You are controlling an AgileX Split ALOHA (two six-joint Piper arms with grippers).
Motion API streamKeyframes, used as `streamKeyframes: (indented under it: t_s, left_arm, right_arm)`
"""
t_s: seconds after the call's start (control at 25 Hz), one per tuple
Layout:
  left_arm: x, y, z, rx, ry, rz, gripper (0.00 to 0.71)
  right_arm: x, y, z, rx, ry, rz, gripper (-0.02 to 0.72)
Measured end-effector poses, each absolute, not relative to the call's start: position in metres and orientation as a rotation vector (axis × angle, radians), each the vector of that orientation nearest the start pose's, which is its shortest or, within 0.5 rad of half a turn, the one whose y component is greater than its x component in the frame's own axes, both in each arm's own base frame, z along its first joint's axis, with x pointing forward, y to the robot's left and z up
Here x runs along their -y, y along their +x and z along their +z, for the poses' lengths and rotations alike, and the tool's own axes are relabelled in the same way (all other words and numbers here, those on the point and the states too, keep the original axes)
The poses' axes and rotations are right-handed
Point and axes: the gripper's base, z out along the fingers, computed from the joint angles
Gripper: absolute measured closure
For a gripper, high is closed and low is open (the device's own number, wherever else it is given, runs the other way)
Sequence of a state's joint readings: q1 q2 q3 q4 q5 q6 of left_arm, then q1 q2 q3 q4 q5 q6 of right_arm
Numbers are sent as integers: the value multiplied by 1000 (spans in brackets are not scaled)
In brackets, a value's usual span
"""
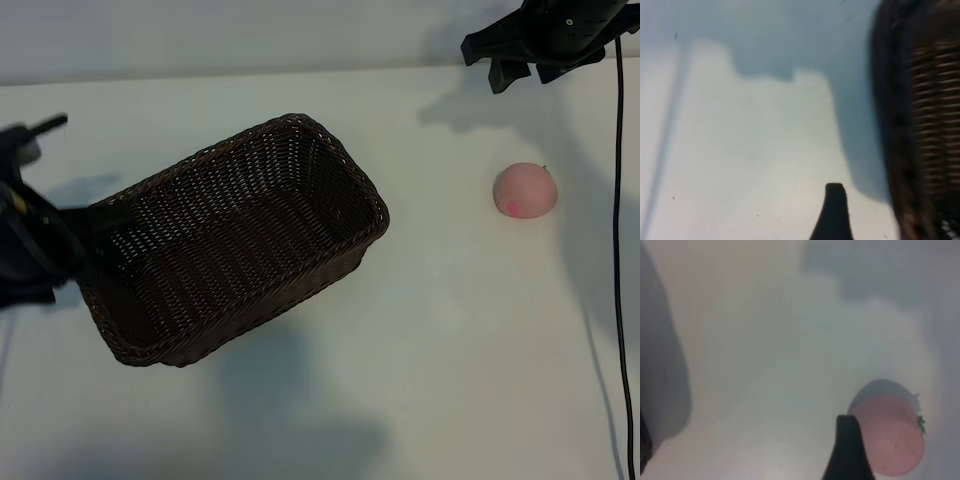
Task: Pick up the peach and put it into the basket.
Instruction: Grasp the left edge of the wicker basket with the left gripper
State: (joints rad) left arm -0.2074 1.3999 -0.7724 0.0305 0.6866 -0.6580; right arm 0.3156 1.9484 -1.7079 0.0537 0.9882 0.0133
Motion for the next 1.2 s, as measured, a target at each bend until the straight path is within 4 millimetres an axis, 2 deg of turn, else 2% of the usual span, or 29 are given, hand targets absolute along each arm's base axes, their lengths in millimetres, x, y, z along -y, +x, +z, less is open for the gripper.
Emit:
streamKeyframes:
  t_s: [0.12,0.32,0.64,0.76,0.84,0.92,1.0,1.04,1.2]
  left_arm:
    - [47,239,198,-2706,-677,-175,126]
    - [48,248,185,-2662,-698,-195,126]
    - [53,262,152,-2704,-755,-211,126]
    - [54,264,148,-2703,-777,-224,138]
    - [55,264,148,-2698,-777,-228,187]
    - [55,264,148,-2695,-782,-232,278]
    - [55,264,148,-2694,-788,-235,410]
    - [55,264,148,-2693,-789,-237,438]
    - [55,264,148,-2692,-795,-240,438]
  right_arm:
    - [-137,407,272,-2695,-383,166,187]
    - [-137,407,272,-2694,-384,166,187]
    - [-137,406,272,-2692,-401,162,187]
    - [-137,406,272,-2692,-401,162,187]
    - [-137,406,272,-2691,-408,160,187]
    - [-137,406,272,-2690,-411,160,187]
    - [-137,406,272,-2690,-413,159,187]
    - [-137,406,272,-2690,-413,159,187]
    - [-137,406,272,-2691,-414,159,187]
